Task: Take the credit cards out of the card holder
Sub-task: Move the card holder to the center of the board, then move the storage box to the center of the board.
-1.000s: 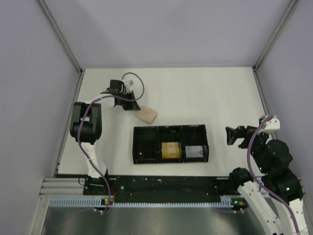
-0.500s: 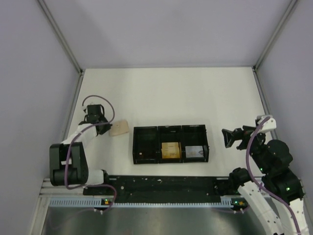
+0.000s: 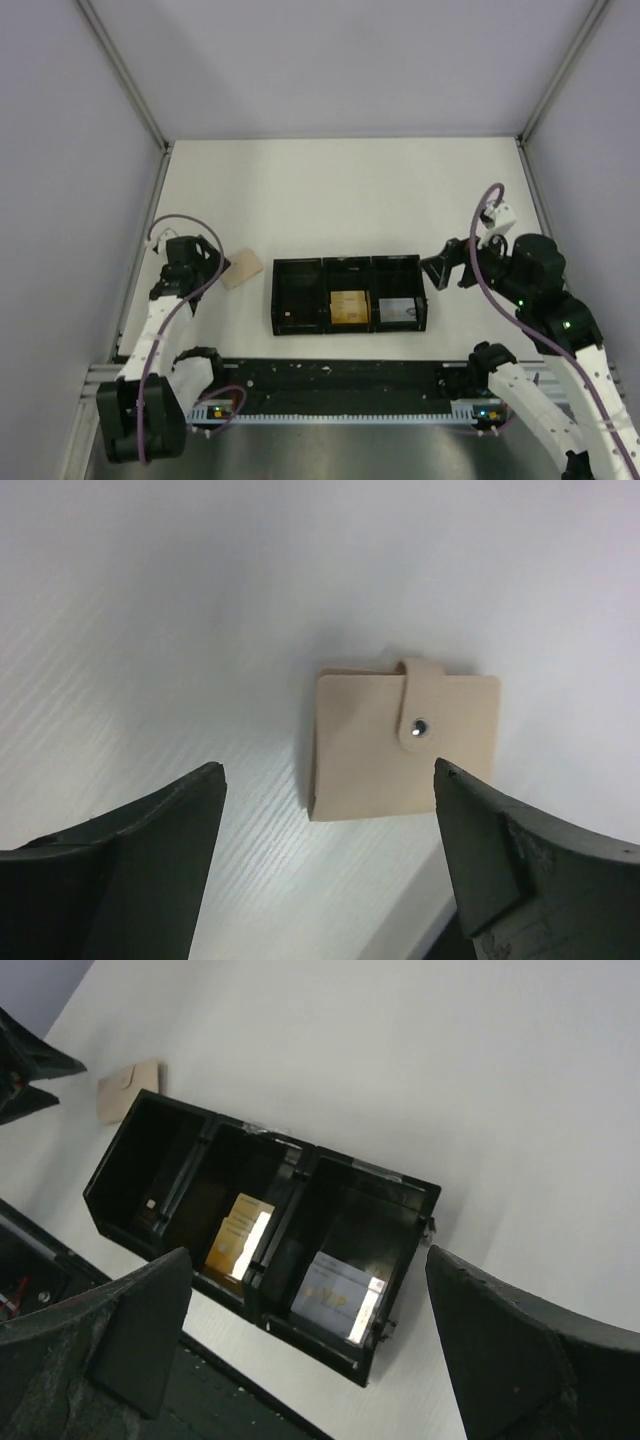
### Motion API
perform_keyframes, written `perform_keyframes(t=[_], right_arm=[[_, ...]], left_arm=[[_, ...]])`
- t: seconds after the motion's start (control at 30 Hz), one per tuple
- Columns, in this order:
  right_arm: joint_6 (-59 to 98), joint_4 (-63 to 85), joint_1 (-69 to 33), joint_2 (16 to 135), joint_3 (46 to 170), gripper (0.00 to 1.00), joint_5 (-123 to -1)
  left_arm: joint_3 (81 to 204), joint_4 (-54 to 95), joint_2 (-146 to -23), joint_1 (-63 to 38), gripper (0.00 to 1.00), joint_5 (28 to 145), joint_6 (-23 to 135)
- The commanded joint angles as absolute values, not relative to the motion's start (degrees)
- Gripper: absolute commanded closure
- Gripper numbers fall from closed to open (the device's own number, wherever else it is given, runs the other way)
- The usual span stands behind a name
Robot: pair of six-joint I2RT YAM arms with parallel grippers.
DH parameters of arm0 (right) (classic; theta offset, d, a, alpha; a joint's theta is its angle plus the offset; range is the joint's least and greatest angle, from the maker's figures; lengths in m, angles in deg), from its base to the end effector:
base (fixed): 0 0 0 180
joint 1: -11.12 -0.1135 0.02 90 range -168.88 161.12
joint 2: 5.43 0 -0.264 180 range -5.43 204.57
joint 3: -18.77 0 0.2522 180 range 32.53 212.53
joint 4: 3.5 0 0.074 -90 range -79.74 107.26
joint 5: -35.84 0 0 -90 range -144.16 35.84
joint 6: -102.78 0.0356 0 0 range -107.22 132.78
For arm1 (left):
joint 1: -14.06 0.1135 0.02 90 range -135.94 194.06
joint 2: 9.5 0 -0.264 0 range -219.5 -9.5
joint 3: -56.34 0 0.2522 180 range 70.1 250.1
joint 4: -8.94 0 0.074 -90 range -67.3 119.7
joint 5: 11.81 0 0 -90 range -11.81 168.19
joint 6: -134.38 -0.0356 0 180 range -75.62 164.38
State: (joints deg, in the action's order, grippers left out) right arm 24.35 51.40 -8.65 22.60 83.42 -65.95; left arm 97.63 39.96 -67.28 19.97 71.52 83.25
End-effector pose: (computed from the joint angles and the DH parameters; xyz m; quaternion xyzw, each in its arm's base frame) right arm 0.0848 0.0382 0.3539 -0.1177 0.7998 0.2375 0.5386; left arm 0.1935 0.0242 0.1846 -0.3739 0.8523 -0.0506 0.3623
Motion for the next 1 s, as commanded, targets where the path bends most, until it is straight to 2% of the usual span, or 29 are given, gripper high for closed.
perform_keyframes(t=[0.0,0.17,0.27,0.4,0.5,0.63,0.8,0.97], right_arm=[[29.6,50.3,-12.2,33.1,85.6,0.01,-71.1],[33.5,49.4,-30.5,45.1,87.3,0.01,-51.5],[37.9,45.9,-36.8,53.6,88.7,0.01,-46.0],[41.3,45.2,-43.5,66.3,93.7,0.01,-35.6],[43.0,45.0,-44.9,74.4,98.3,0.02,-32.2],[46.6,46.1,-44.9,81.9,101.7,0.02,-27.0],[50.4,48.8,-44.9,82.5,99.9,0.04,-21.8],[52.7,49.2,-43.3,83.2,97.9,0.05,-25.2]], left_arm=[[103.7,46.4,-57.2,20.0,0.11,71.7,80.1],[110.3,52.6,-47.8,19.8,0.1,77.8,72.3],[114.9,56.1,-45.2,18.3,0.09,81.6,65.0],[114.5,57.1,-42.7,12.4,0.09,78.8,61.2],[109.5,54.1,-39.8,10.5,0.09,73.4,60.5],[110.3,54.8,-39.5,7.9,0.09,68.4,60.0],[109.6,55.0,-38.2,5.8,0.08,68.6,59.8],[109.8,54.8,-38.0,4.3,0.08,67.6,59.6]])
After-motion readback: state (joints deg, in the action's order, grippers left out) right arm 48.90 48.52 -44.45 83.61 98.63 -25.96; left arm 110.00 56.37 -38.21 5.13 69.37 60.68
